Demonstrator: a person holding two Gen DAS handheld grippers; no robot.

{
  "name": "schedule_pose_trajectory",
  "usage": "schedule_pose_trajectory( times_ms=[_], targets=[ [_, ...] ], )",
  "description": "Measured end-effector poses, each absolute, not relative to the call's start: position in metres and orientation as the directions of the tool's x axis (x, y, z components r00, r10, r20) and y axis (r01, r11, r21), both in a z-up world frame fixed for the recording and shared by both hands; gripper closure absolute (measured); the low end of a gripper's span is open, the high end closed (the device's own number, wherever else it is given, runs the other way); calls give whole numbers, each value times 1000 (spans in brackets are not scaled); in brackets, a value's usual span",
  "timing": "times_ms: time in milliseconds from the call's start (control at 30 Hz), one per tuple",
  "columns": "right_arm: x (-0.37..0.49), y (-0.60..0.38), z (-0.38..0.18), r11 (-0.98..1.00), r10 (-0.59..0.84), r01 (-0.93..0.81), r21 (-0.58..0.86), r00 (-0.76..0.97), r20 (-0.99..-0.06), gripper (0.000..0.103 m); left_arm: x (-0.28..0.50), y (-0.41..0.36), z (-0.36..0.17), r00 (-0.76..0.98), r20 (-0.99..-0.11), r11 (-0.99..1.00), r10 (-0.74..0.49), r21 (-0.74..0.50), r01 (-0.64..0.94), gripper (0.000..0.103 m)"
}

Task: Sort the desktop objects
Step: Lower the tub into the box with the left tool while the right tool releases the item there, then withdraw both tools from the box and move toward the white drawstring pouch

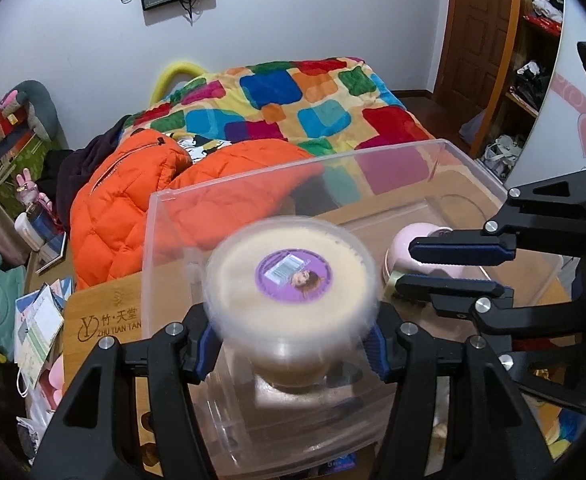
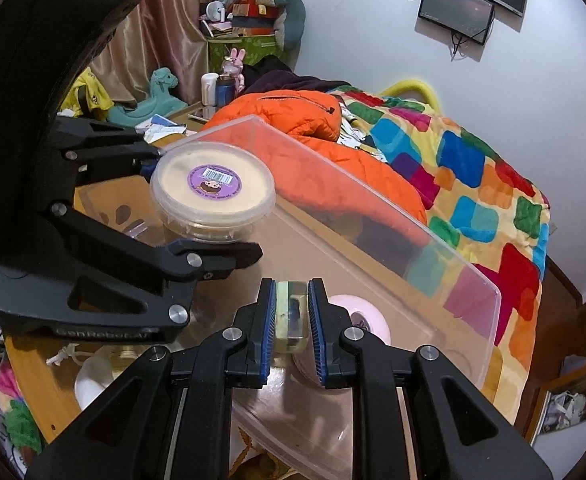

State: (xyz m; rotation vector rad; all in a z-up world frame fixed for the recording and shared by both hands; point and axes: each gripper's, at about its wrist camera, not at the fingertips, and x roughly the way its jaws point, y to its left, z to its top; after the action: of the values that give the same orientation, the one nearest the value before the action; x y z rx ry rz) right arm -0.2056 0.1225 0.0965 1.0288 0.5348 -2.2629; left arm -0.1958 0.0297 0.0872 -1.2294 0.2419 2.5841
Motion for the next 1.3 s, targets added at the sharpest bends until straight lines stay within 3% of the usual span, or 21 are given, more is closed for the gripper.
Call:
schedule_pose_trajectory(
  times_ms=[300, 500, 633, 900, 1067, 1133, 1233, 1300],
  targets=[
    [-201, 117, 96, -740, -343, 659, -136, -543, -766, 88, -196, 29, 87, -598, -783, -948, 172, 35, -317, 44],
    [-202, 120, 97, -747, -355, 654, -117, -542, -762, 85, -194, 24, 93, -634, -754, -951, 173, 41, -308, 32],
    [-200, 124, 101, -756, -374, 646, -108, -561, -738, 65, -194, 22, 99, -646, -742, -950, 183, 35, -310, 27],
    [-190, 130, 120, -781, -356, 604, -158, -640, -681, 44, -181, 24, 120, -709, -690, -950, 148, 99, -295, 26],
    [-180, 138, 134, -811, -327, 555, -184, -691, -645, 21, -172, 22, 133, -730, -667, -952, 149, 101, -287, 14],
    [-176, 141, 139, -823, -312, 534, -196, -712, -629, 18, -166, 21, 139, -740, -656, -953, 149, 104, -284, 12],
    [-174, 147, 146, -849, -276, 487, -204, -738, -616, 2, -158, 20, 146, -754, -641, -955, 144, 109, -275, 9],
    [-172, 152, 150, -867, -253, 454, -207, -757, -602, 1, -153, 20, 150, -759, -635, -956, 144, 109, -273, 9]
  ],
)
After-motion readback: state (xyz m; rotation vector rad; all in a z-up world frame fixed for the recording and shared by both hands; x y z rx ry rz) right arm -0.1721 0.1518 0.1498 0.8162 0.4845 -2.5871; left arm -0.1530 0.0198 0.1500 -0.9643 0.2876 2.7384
